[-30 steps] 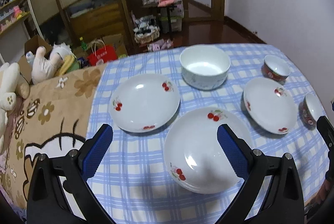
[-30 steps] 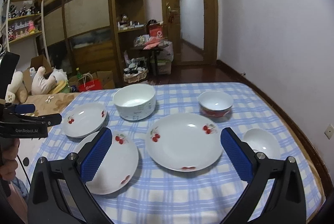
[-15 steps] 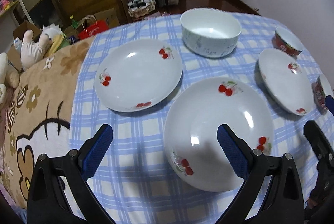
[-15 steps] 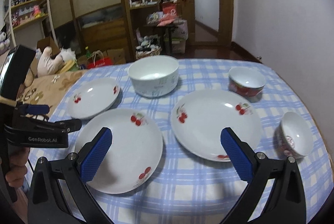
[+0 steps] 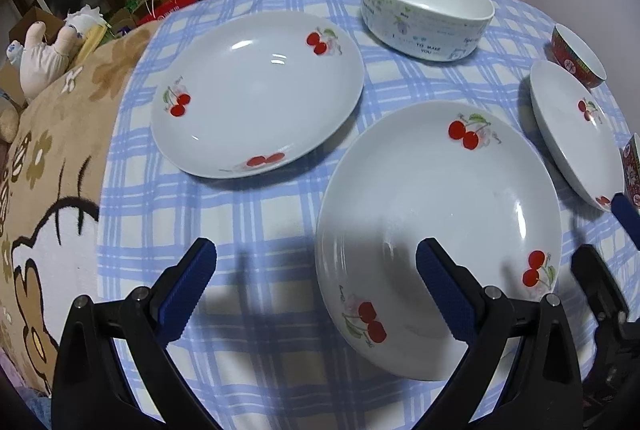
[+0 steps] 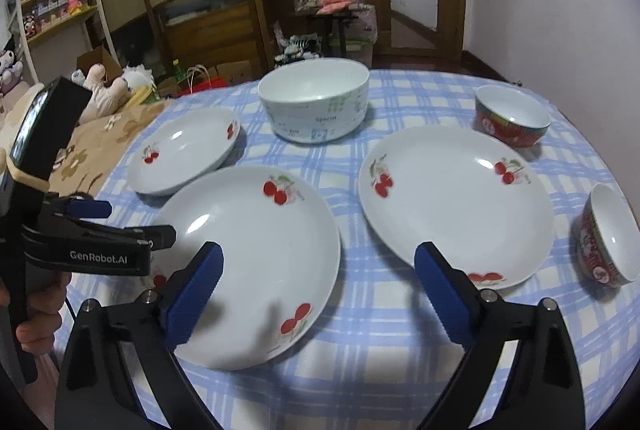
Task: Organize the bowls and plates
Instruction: 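Move the left tool toward the large cherry plate's rim and open it, then close the left tool on the cherry plate's rim and lift it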
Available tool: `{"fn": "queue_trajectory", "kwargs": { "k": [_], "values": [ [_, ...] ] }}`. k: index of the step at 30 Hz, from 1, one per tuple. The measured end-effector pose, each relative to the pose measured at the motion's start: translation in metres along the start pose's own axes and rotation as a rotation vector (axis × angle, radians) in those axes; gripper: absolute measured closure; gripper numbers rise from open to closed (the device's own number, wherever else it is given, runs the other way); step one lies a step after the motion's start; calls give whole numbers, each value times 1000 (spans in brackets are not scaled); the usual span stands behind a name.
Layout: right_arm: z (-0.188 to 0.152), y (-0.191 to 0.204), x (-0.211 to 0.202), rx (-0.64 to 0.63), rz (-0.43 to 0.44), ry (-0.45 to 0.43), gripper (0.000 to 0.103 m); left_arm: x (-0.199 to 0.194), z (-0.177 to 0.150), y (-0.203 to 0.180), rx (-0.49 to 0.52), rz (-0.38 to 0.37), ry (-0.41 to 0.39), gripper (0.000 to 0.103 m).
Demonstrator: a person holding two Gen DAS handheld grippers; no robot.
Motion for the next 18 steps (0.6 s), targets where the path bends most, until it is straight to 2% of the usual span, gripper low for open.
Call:
{"fn": "queue_trajectory", "kwargs": {
  "k": [2, 6, 10, 12, 13, 14, 15, 18],
  "values": [
    [-5, 0, 8, -2, -2, 30, 13, 4, -1, -1, 2, -5, 13, 4],
    [-10, -3, 17, 30, 8, 57, 18, 10, -3, -5, 18, -15, 24, 5],
    [-15, -5, 26, 38, 22, 86, 34, 14, -4, -10, 26, -47, 35, 17],
    [-18, -6, 31, 45, 27, 102, 47, 15, -5, -12, 31, -53, 41, 32],
    [-20, -6, 33, 50, 31, 110, 50, 17, -6, -13, 35, -56, 47, 38],
    [-21, -6, 35, 55, 36, 117, 58, 19, -7, -15, 35, -62, 59, 53],
    [-23, -6, 37, 57, 42, 126, 64, 22, -10, -17, 28, -84, 85, 63],
    [-26, -6, 40, 49, 41, 134, 77, 24, -13, -14, 14, -73, 94, 71]
  ]
}}
Point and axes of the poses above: each gripper's, at about its wrist camera, not at the fingertips, and x roughly the way its jaws point, y to its left, z to its top, the point moved 9 cm from there along x, roughly the way its jaws point, and after that the axes turned 1 degree about -y, right-handed, at the moved point
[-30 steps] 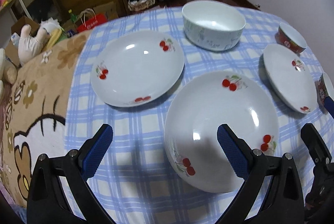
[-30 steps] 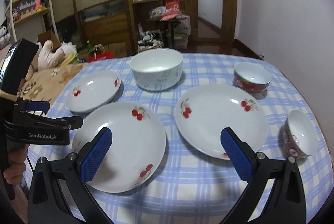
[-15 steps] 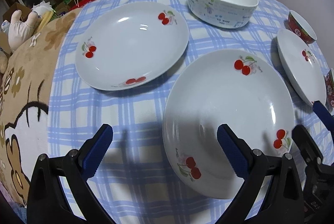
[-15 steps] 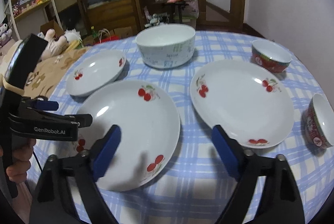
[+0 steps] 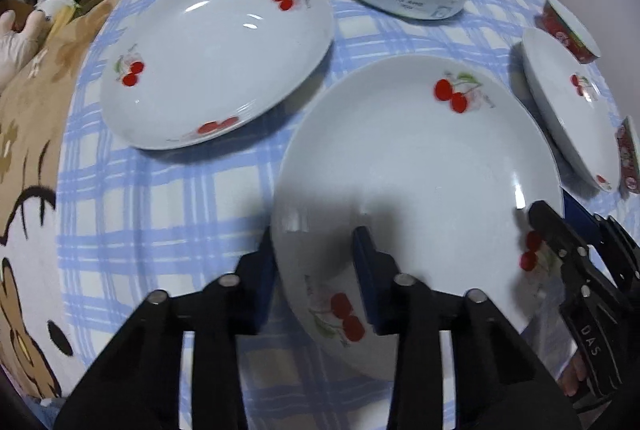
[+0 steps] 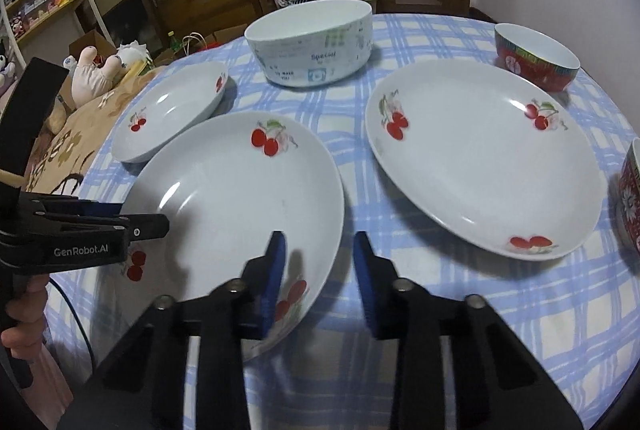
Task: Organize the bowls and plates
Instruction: 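Close the left tool on the cherry plate's rim and lift it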
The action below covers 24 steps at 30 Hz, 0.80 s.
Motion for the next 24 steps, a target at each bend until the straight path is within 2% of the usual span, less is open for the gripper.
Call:
{"fn": "queue_trajectory", "kwargs": {
  "k": [3, 7, 12, 19, 24],
  "values": [
    [-2, 0, 3, -11, -16, 12, 89, -2, 0, 4, -37, -20, -5, 75],
    [-1, -2, 3, 17, 7, 9, 90, -2, 0, 7, -68, -39, -12, 75],
    [-2, 0, 4, 11, -10, 1, 90, 1, 3, 8, -89, -46, -13, 75],
    [-2, -1, 12, 57, 25, 45, 88, 1, 3, 8, -102, -46, -23, 75],
    [-3, -1, 11, 70, 35, 44, 89, -1, 1, 9, -118, -57, -34, 76]
  ]
}}
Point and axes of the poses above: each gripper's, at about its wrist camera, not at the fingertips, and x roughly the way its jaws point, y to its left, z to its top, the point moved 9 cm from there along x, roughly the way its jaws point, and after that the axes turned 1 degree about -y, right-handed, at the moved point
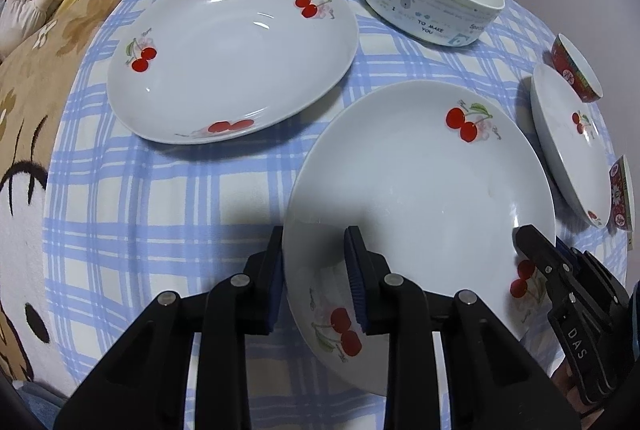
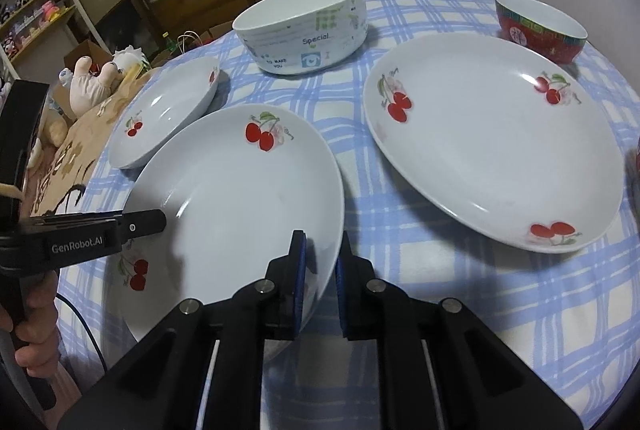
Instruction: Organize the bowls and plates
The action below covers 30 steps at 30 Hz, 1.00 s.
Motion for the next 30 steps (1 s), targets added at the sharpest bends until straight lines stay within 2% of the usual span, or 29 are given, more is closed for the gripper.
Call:
{"fn": "queue_trajectory", "kwargs": {
  "k": [14, 30],
  "values": [
    [-1, -2, -21, -16, -11, -3, 89, -20, -8, -6, -5, -37, -49, 84],
    [-10, -10, -71, -31, -29, -47, 89, -58, -28, -28, 37, -91, -97, 84]
  ]
}}
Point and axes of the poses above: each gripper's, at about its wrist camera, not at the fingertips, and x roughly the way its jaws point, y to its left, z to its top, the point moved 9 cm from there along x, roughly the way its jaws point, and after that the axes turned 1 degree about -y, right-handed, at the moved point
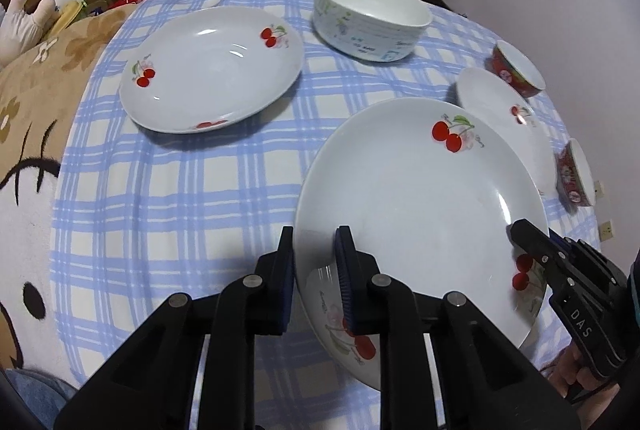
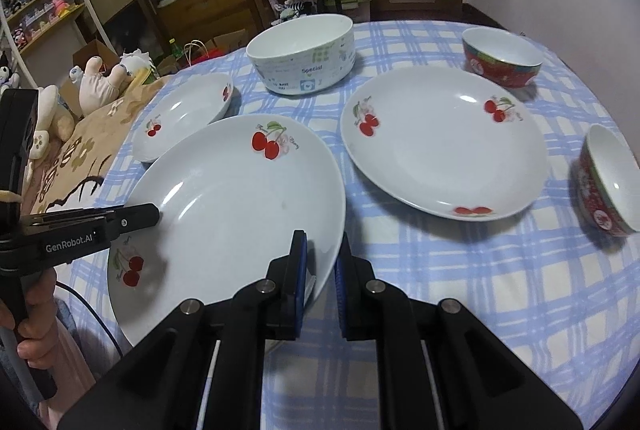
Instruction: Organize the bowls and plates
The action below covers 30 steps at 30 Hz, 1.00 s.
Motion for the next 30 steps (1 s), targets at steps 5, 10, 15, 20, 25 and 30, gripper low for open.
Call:
{"fn": "queue_trajectory", "kwargs": {
  "k": [5, 10, 15, 20, 25, 30],
  "values": [
    [-8, -6, -18, 5, -1, -4, 89, -13, -6, -14, 24, 5, -18, 84],
    [-10, -15, -35, 20, -7, -22, 89, -25, -11, -29, 45, -7, -41, 84],
    [-16, -25, -40, 41, -17, -19, 89, -26, -16, -40, 73, 1, -36, 84],
    [-25, -29, -34, 48, -24, 8, 89, -15, -23, -42, 86, 22, 5, 84],
    [-31, -34, -28, 47, -46, 28, 89, -3, -25, -44, 93, 29, 31, 84],
    [-35, -44, -23, 67, -67, 52, 89, 10, -27, -51, 117, 27, 58, 84]
  ]
}}
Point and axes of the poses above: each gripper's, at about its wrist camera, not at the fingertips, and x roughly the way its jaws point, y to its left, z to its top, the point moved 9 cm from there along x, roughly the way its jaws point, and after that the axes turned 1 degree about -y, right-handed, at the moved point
